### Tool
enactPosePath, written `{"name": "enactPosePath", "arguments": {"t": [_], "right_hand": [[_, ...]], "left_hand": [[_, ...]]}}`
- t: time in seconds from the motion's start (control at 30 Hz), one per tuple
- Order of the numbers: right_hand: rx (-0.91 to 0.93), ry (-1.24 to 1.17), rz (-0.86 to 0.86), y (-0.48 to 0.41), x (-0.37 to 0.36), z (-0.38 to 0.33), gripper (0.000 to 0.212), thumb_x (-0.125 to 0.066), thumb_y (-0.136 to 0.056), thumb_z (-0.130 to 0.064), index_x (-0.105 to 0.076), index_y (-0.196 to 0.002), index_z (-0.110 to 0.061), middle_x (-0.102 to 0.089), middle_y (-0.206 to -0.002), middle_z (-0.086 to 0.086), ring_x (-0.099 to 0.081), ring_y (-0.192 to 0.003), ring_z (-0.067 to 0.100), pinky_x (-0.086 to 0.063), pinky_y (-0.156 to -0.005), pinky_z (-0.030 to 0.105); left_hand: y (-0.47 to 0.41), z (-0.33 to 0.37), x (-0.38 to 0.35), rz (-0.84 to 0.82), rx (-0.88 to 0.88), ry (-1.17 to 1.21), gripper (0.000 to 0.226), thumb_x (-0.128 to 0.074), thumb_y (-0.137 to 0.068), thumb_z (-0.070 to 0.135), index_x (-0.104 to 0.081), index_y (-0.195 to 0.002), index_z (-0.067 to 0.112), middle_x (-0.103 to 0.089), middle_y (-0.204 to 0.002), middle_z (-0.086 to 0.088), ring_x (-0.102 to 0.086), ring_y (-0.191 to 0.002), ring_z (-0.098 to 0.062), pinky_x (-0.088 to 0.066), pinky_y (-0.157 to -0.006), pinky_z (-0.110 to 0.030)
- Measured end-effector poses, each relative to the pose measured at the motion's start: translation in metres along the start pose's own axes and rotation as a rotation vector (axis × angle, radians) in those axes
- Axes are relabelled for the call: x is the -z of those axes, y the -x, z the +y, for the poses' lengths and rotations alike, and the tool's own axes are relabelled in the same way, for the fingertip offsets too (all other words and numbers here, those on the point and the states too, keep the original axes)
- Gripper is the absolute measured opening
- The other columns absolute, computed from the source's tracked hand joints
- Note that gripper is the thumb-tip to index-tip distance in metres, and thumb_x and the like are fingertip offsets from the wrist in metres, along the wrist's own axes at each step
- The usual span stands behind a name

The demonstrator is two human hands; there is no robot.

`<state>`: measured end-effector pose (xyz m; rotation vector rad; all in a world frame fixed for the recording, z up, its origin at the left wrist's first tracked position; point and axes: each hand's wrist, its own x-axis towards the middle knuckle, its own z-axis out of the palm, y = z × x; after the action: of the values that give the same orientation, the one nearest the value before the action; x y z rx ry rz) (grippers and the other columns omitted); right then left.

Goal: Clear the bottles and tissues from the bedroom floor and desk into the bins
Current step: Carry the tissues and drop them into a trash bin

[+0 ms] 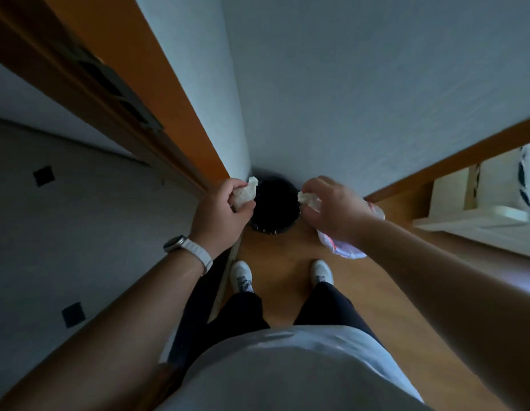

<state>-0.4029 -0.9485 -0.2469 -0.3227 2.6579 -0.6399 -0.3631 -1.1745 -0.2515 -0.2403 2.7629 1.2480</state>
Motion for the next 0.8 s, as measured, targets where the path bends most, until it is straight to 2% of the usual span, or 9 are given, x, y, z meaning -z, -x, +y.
{"name": "enactPosePath", "arguments": {"t": [0.07, 0.17, 0.27, 0.37, 0.5, 0.7, 0.8], "right_hand": [[-0.037, 0.001, -0.001, -0.004, -0.011, -0.001, 0.033, -0.061, -0.085, -0.029, -0.057, -0.116, -0.023, -0.060, -0.114, 0.000, -0.059, -0.095, 0.025, -0.044, -0.073, 0.033], [-0.059, -0.029, 0.008, -0.014, -0.029, 0.005, 0.034, -0.062, -0.085, -0.028, -0.056, -0.118, -0.023, -0.059, -0.114, -0.001, -0.057, -0.096, 0.022, -0.045, -0.072, 0.032], [-0.090, -0.060, 0.017, -0.032, -0.051, 0.021, 0.035, -0.062, -0.084, -0.029, -0.056, -0.118, -0.023, -0.059, -0.116, -0.001, -0.057, -0.098, 0.021, -0.044, -0.071, 0.031], [-0.111, -0.087, 0.012, -0.054, -0.078, 0.042, 0.034, -0.063, -0.084, -0.030, -0.056, -0.117, -0.022, -0.058, -0.114, -0.001, -0.056, -0.095, 0.021, -0.036, -0.068, 0.028], [-0.154, -0.128, 0.050, -0.082, -0.114, 0.075, 0.032, -0.062, -0.086, -0.027, -0.058, -0.117, -0.020, -0.058, -0.114, 0.000, -0.050, -0.088, 0.015, -0.034, -0.067, 0.026], [-0.179, -0.120, -0.060, -0.122, -0.199, 0.132, 0.034, -0.061, -0.085, -0.029, -0.055, -0.118, -0.022, -0.056, -0.113, -0.001, -0.050, -0.088, 0.017, -0.036, -0.067, 0.028], [-0.176, -0.123, -0.116, -0.138, -0.247, 0.156, 0.034, -0.060, -0.086, -0.029, -0.054, -0.119, -0.023, -0.056, -0.111, -0.001, -0.048, -0.086, 0.014, -0.035, -0.066, 0.027]], "left_hand": [[-0.015, -0.011, -0.003, -0.041, -0.024, -0.001, 0.028, -0.072, -0.084, 0.019, -0.063, -0.110, 0.016, -0.064, -0.097, 0.003, -0.060, -0.080, -0.008, -0.054, -0.070, -0.029], [-0.035, -0.024, -0.015, -0.080, -0.025, -0.025, 0.030, -0.073, -0.084, 0.020, -0.064, -0.112, 0.015, -0.058, -0.093, 0.005, -0.052, -0.073, 0.001, -0.043, -0.063, -0.013], [-0.049, -0.042, -0.034, -0.133, -0.002, -0.025, 0.032, -0.072, -0.085, 0.022, -0.062, -0.115, 0.016, -0.059, -0.098, 0.003, -0.052, -0.077, -0.002, -0.045, -0.066, -0.016], [-0.065, -0.065, -0.061, -0.185, 0.017, -0.052, 0.032, -0.072, -0.086, 0.023, -0.061, -0.116, 0.017, -0.058, -0.100, 0.004, -0.052, -0.078, -0.002, -0.045, -0.067, -0.018], [-0.086, -0.099, -0.106, -0.218, 0.058, -0.057, 0.032, -0.073, -0.085, 0.021, -0.061, -0.114, 0.017, -0.059, -0.106, 0.002, -0.059, -0.091, -0.015, -0.054, -0.076, -0.033], [-0.117, -0.173, -0.190, -0.264, 0.148, -0.109, 0.025, -0.073, -0.081, 0.016, -0.062, -0.104, 0.019, -0.060, -0.103, 0.000, -0.060, -0.090, -0.016, -0.051, -0.072, -0.029], [-0.127, -0.212, -0.231, -0.277, 0.233, -0.110, 0.024, -0.071, -0.082, 0.016, -0.056, -0.098, 0.023, -0.059, -0.105, -0.001, -0.057, -0.089, -0.013, -0.042, -0.065, -0.015]]}}
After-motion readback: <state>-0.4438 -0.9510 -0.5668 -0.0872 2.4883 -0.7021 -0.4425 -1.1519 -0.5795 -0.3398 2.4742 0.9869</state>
